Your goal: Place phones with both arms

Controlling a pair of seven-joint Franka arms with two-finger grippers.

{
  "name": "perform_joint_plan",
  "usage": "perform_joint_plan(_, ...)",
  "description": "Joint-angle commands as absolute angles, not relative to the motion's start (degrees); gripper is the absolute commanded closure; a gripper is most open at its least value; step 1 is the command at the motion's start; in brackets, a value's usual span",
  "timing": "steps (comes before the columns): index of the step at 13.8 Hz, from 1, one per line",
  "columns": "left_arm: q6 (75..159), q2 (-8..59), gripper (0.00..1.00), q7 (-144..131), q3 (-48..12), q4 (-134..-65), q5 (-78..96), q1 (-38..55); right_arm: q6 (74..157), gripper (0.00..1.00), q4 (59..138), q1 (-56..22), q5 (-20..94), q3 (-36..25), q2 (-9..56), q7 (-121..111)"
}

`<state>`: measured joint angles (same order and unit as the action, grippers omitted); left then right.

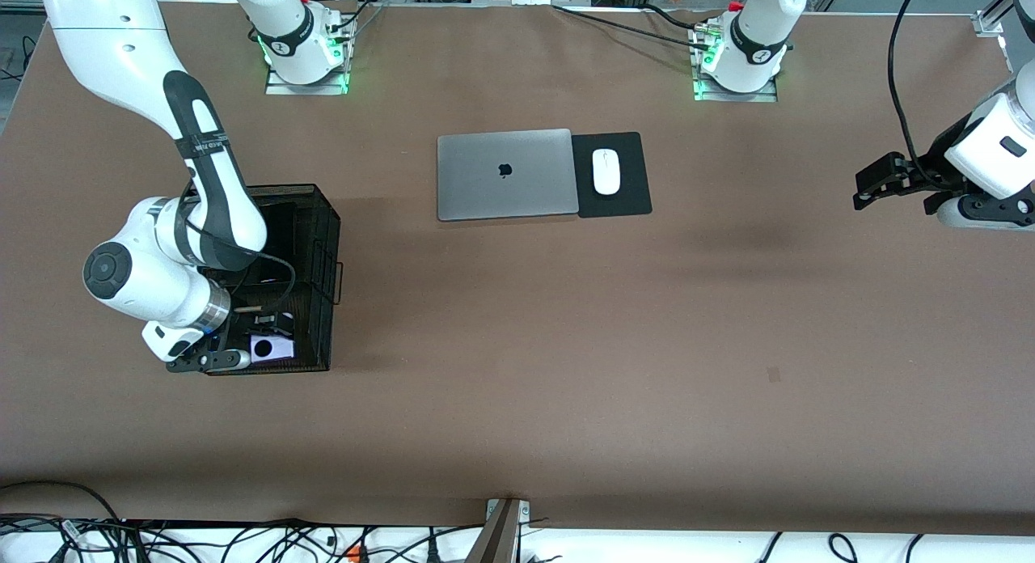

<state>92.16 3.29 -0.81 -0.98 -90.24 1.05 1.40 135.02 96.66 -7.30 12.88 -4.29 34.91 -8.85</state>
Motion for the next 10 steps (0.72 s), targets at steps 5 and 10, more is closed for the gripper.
perform_joint_plan(5, 90.97, 3.96, 0.0, -0.53, -1.05, -88.59, 1.58, 1.23, 121.15, 0.0, 90.63, -6.59, 10.03, -5.18, 30.6, -8.0)
perform_joint_plan(10, 90.97, 3.96, 0.0, -0.53, -1.14, -88.51, 1.58, 1.23, 103.66, 0.0, 88.68, -6.77, 3.0, -4.84, 21.12, -2.56)
